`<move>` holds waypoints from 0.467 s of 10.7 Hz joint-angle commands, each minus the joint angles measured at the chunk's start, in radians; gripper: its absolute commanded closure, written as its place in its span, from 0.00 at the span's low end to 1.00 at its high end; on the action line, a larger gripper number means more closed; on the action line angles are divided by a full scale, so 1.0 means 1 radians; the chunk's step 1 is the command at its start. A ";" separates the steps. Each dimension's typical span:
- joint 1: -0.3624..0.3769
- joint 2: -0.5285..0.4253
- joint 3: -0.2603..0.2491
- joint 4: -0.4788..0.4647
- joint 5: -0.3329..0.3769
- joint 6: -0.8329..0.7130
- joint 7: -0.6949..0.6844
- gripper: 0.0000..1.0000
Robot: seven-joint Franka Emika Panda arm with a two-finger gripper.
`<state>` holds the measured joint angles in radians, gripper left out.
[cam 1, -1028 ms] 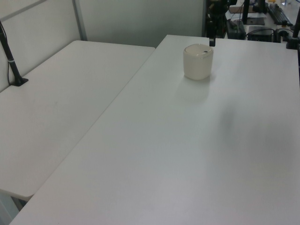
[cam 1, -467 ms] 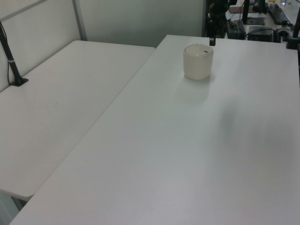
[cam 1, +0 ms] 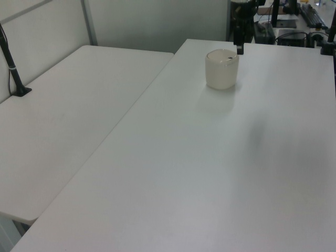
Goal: Open the trash bin
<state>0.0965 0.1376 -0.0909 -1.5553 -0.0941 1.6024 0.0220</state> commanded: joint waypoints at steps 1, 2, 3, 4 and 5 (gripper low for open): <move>0.022 -0.024 0.011 -0.048 -0.042 -0.016 0.013 0.00; 0.020 -0.021 0.013 -0.040 -0.042 -0.013 0.013 0.00; 0.019 -0.023 0.013 -0.039 -0.042 -0.013 0.012 0.00; 0.019 -0.023 0.011 -0.038 -0.042 -0.012 0.013 0.00; 0.017 -0.023 0.010 -0.037 -0.042 -0.010 0.012 0.00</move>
<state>0.1096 0.1370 -0.0772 -1.5791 -0.1232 1.5931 0.0242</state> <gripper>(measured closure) 0.000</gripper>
